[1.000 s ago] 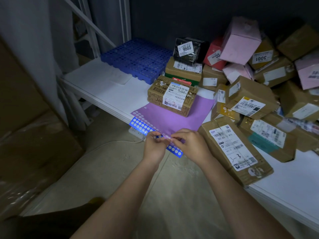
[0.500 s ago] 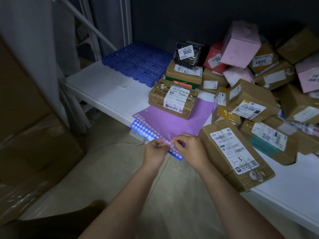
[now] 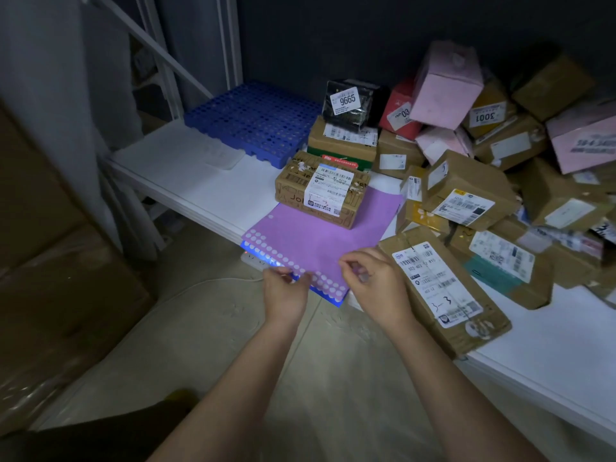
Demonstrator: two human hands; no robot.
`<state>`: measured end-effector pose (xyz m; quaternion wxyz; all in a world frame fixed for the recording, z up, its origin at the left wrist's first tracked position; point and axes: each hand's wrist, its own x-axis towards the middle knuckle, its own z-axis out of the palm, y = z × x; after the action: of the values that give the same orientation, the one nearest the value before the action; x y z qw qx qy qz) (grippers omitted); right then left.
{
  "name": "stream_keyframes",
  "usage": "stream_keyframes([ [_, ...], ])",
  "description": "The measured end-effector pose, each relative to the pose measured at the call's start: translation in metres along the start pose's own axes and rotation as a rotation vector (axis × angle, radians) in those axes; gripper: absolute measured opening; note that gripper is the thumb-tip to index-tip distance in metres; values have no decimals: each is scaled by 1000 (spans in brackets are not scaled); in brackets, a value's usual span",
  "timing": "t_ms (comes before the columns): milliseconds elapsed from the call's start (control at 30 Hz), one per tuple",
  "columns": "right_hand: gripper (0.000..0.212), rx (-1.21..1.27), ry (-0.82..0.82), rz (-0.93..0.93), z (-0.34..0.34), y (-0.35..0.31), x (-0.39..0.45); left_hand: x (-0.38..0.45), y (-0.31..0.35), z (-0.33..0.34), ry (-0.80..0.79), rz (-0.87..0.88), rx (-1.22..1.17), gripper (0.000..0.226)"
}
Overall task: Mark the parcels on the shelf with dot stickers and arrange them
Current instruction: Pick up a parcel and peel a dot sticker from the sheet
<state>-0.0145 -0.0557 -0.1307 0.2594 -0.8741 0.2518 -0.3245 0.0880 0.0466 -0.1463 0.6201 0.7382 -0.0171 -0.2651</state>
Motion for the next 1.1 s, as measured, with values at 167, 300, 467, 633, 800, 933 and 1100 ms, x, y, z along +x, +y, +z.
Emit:
stream_keyframes([
  [167,7,-35,173,110,-72,6,-17,-27,21,24,-78,295,221,21],
  [300,6,-223,233,177,-135,33,-41,-69,35,58,-263,478,410,21],
  [467,6,-305,161,251,-169,60,-66,-111,35,90,-429,752,683,44],
  [633,5,-354,75,187,-170,72,-74,-119,18,99,-494,744,879,61],
  [800,4,-486,-59,47,-174,68,-70,-119,11,98,-468,753,905,63],
  [933,14,-499,-235,11,-184,72,-70,-118,11,99,-469,746,932,64],
  [1100,24,-382,-237,82,-193,72,-76,-116,8,100,-458,760,945,65],
])
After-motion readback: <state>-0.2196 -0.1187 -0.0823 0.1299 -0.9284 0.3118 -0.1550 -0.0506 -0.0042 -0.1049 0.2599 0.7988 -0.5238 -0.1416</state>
